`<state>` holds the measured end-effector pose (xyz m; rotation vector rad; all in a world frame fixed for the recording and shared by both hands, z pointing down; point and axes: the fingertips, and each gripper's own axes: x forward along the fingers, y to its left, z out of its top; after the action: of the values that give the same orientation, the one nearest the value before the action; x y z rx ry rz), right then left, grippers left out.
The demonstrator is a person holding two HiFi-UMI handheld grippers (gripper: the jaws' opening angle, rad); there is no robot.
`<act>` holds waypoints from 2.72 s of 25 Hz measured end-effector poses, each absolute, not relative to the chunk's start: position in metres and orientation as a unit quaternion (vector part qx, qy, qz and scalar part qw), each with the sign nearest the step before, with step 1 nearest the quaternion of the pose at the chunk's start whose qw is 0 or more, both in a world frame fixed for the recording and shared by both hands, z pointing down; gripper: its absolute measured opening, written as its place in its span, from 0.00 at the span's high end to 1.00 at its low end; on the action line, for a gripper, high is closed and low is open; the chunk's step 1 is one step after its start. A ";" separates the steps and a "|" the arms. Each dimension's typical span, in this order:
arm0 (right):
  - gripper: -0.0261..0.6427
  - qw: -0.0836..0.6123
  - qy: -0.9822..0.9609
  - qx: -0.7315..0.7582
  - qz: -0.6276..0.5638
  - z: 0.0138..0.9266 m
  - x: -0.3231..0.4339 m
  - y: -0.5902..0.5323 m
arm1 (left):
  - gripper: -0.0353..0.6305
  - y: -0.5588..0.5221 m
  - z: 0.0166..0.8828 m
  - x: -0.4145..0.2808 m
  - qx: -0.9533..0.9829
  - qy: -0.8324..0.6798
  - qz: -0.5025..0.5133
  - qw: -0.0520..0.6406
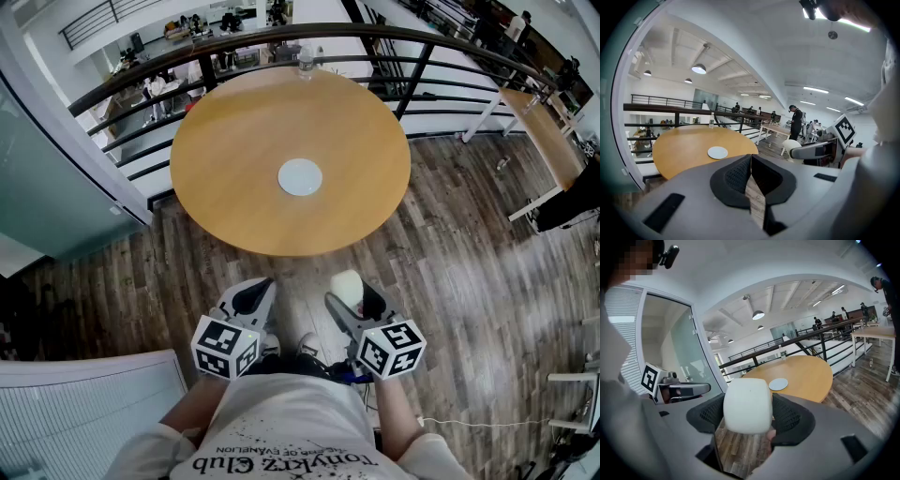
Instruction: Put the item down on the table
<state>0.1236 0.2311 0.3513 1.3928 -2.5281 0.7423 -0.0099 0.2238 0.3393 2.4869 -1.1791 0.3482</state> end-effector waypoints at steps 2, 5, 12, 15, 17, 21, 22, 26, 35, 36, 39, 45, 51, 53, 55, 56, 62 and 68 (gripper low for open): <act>0.48 0.081 -0.845 0.465 0.250 0.352 0.123 0.234 | 0.91 0.227 0.338 -0.011 0.881 -0.419 0.123 0.183; 0.48 0.083 -0.844 0.466 0.252 0.355 0.120 0.236 | 0.91 0.231 0.340 -0.015 0.879 -0.422 0.122 0.186; 0.48 0.088 -0.845 0.464 0.250 0.356 0.111 0.236 | 0.91 0.233 0.345 -0.026 0.876 -0.426 0.122 0.191; 0.48 0.090 -0.845 0.466 0.248 0.357 0.109 0.236 | 0.91 0.231 0.344 -0.028 0.877 -0.424 0.120 0.190; 0.48 0.089 -0.844 0.468 0.248 0.357 0.108 0.235 | 0.91 0.230 0.344 -0.030 0.878 -0.422 0.119 0.189; 0.48 0.069 -0.840 0.470 0.262 0.353 0.109 0.233 | 0.91 0.228 0.343 -0.030 0.881 -0.419 0.117 0.187; 0.48 0.067 -0.839 0.471 0.263 0.352 0.110 0.232 | 0.91 0.227 0.343 -0.030 0.881 -0.418 0.116 0.187; 0.48 0.070 -0.835 0.481 0.258 0.347 0.107 0.229 | 0.91 0.224 0.340 -0.037 0.883 -0.415 0.114 0.186; 0.48 0.066 -0.824 0.507 0.246 0.339 0.089 0.231 | 0.91 0.225 0.338 -0.064 0.896 -0.397 0.122 0.157; 0.48 0.065 -0.823 0.509 0.244 0.339 0.087 0.232 | 0.91 0.225 0.339 -0.068 0.896 -0.397 0.123 0.157; 0.48 0.067 -0.820 0.515 0.242 0.339 0.084 0.233 | 0.91 0.224 0.342 -0.079 0.895 -0.398 0.124 0.158; 0.48 0.066 -0.816 0.518 0.247 0.346 0.085 0.227 | 0.91 0.217 0.352 -0.082 0.895 -0.394 0.126 0.168; 0.48 0.069 -0.819 0.513 0.247 0.355 0.088 0.194 | 0.91 0.187 0.359 -0.079 0.893 -0.397 0.127 0.168; 0.48 0.071 -0.821 0.510 0.246 0.355 0.089 0.175 | 0.91 0.171 0.361 -0.077 0.893 -0.398 0.128 0.170; 0.48 0.073 -0.825 0.505 0.244 0.353 0.093 0.153 | 0.91 0.151 0.361 -0.073 0.891 -0.400 0.128 0.171; 0.48 0.073 -0.826 0.503 0.243 0.352 0.095 0.142 | 0.91 0.141 0.361 -0.070 0.890 -0.402 0.128 0.171; 0.48 0.072 -0.835 0.491 0.239 0.349 0.111 0.076 | 0.91 0.079 0.356 -0.052 0.886 -0.414 0.124 0.170; 0.48 0.074 -0.842 0.478 0.239 0.346 0.126 0.022 | 0.91 0.025 0.350 -0.035 0.880 -0.429 0.118 0.169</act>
<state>0.1265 0.0217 0.3464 1.4363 -2.5273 0.7177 -0.0353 0.0255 0.3497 2.5006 -1.2186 0.3355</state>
